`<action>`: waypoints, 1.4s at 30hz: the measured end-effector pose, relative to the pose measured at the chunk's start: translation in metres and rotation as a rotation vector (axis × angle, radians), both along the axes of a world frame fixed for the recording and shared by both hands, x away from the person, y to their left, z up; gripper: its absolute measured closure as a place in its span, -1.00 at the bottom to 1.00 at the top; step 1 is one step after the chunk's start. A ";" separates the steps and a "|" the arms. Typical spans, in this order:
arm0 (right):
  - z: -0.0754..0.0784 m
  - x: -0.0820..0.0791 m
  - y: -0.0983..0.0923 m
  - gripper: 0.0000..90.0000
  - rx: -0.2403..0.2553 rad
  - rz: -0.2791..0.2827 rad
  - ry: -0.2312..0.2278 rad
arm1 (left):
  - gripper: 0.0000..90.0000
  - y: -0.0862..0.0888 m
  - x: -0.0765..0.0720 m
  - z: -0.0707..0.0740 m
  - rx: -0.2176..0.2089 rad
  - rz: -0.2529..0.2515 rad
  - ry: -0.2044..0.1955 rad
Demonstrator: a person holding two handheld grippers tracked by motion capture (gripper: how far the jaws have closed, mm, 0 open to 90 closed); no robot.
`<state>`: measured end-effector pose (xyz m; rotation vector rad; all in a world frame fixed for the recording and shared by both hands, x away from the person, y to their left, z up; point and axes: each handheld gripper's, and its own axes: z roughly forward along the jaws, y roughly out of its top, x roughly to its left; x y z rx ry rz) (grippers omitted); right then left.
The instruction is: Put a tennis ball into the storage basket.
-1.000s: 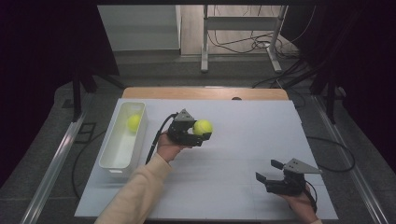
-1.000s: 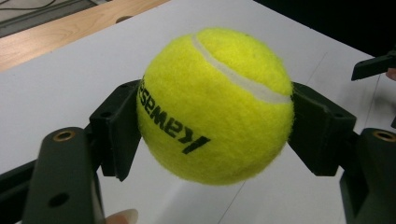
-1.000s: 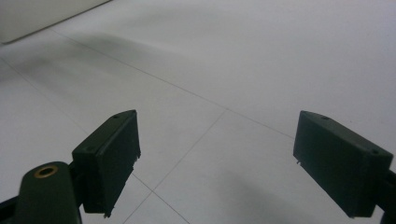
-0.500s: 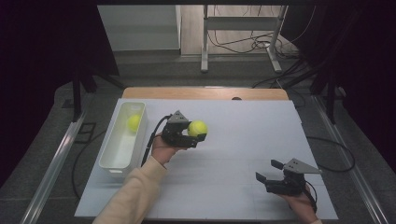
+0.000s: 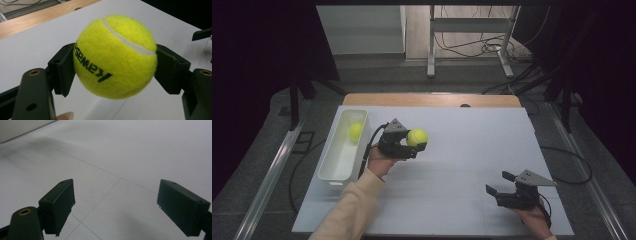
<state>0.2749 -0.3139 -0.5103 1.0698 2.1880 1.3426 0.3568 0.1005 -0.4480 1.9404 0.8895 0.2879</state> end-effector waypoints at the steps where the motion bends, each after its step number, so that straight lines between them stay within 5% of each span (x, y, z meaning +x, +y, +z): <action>1: 0.000 0.000 0.000 -0.66 -0.002 -0.001 0.001 | -0.41 0.002 0.000 0.000 -0.003 0.002 -0.001; 42: 0.000 -0.001 0.000 -0.66 0.000 0.003 -0.001 | -0.41 0.045 -0.012 0.017 -0.031 0.092 -0.024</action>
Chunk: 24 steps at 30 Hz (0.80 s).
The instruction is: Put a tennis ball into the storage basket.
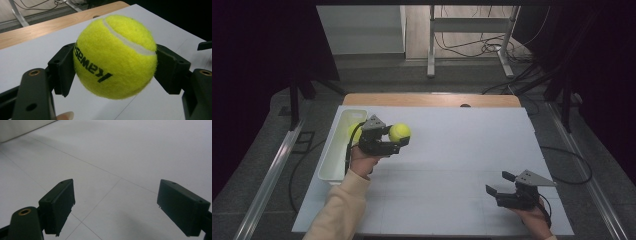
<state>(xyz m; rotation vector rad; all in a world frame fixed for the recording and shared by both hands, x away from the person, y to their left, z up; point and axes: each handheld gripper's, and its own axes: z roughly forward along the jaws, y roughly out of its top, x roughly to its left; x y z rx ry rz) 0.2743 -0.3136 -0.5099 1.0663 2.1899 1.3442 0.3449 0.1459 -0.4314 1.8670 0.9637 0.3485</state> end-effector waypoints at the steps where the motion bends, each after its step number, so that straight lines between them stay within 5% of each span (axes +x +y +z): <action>1: 0.000 0.000 0.000 -0.66 0.000 0.000 0.000 | -0.41 0.001 0.000 0.000 0.001 0.004 -0.001; 24: 0.000 0.000 0.000 -0.66 -0.001 0.002 -0.002 | -0.41 0.029 -0.002 0.009 -0.013 0.059 -0.017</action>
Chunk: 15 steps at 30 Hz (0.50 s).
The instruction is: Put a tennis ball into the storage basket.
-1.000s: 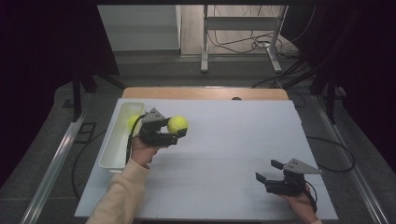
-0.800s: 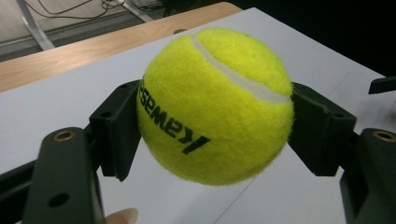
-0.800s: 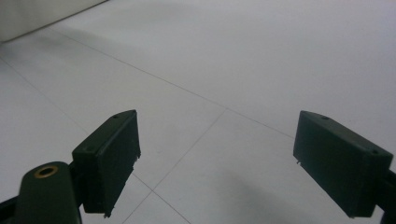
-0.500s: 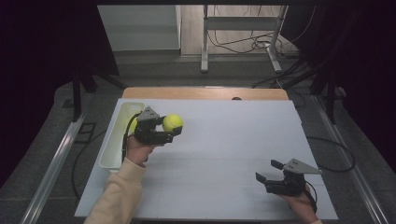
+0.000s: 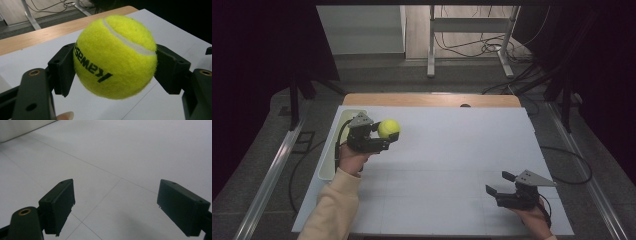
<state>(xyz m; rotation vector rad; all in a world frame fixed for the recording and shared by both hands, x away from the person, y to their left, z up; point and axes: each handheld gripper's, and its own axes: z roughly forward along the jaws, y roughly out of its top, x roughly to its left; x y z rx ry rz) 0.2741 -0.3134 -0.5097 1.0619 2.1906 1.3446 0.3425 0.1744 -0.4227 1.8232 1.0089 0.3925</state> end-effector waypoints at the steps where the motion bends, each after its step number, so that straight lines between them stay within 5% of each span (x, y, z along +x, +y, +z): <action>1: 0.000 0.000 0.000 -0.66 0.000 0.000 0.000 | -0.41 0.000 0.000 0.000 0.000 0.000 0.000; 15: 0.000 0.000 0.000 -0.66 0.001 0.000 -0.001 | -0.41 0.017 0.000 0.002 -0.015 0.042 0.000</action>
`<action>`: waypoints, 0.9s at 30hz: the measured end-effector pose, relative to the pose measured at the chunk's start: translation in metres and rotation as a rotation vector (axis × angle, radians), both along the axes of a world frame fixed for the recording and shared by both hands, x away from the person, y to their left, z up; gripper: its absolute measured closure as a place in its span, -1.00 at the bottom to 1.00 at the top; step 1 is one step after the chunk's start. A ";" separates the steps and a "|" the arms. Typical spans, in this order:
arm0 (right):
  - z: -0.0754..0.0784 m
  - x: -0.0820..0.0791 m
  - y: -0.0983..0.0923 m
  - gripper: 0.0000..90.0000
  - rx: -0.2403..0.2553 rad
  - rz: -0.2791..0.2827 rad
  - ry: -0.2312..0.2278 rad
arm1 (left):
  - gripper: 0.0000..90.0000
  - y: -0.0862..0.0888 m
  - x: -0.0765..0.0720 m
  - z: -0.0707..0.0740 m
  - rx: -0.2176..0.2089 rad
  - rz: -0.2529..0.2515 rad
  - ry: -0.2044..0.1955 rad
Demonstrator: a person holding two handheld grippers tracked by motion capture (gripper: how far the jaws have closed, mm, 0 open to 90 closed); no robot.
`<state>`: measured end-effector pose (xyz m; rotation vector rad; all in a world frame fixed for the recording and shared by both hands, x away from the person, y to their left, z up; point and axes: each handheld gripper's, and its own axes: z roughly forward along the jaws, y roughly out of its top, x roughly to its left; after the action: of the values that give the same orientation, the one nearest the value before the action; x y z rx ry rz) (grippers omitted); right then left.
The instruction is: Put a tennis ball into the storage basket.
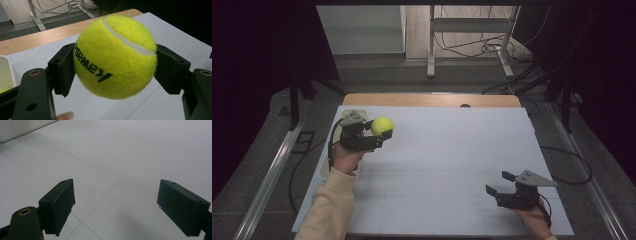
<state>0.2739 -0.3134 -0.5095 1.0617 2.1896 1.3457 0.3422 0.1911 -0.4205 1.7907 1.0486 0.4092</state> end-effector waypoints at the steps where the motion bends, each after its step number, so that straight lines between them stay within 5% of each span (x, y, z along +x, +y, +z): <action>1: 0.000 0.000 0.000 -0.66 0.000 0.000 0.000 | -0.41 0.001 0.000 0.000 -0.001 0.002 0.000; 27: 0.000 0.000 0.000 -0.66 -0.002 0.000 -0.001 | -0.41 0.041 0.002 0.000 -0.019 0.100 0.009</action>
<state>0.2740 -0.3132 -0.5094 1.0601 2.1902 1.3439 0.3438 0.2322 -0.4208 1.7292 1.1478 0.4507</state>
